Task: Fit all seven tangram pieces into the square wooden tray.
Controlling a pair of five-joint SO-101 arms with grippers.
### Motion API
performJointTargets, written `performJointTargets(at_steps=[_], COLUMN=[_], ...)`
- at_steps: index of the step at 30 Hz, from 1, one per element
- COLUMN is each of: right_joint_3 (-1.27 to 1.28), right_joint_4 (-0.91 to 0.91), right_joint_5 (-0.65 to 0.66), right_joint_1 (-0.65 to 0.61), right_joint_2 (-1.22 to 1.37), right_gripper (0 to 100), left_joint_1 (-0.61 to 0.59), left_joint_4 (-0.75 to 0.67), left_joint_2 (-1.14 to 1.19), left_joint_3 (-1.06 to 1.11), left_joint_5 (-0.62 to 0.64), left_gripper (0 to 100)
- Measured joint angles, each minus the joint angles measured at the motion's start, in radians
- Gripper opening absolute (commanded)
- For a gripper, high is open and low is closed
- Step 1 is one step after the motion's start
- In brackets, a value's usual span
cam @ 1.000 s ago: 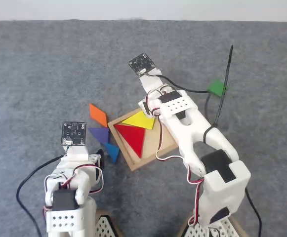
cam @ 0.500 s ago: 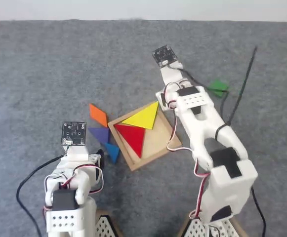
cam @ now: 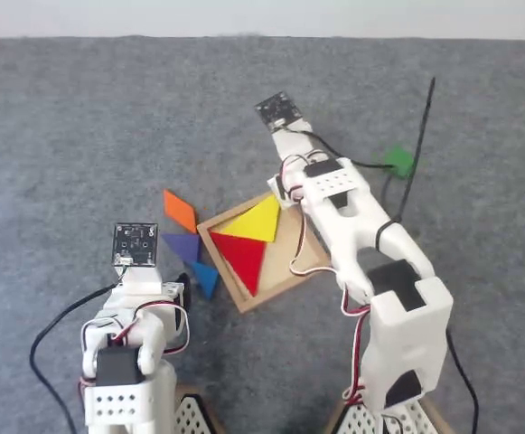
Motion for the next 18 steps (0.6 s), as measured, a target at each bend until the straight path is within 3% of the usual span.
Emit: performJointTargets(at_steps=[12,18], right_joint_3=[0.009,0.071], right_joint_4=[0.038,0.15], right_joint_5=[0.0,0.002], right_joint_1=[-0.037,-0.017], right_joint_2=[-0.009,-0.215], right_gripper=[0.6,0.6], left_joint_1=[0.0,0.0], left_joint_4=[0.0,0.0], left_joint_2=[0.0,0.0], left_joint_3=[0.0,0.0], left_joint_5=[0.0,0.0], left_gripper=[16,16])
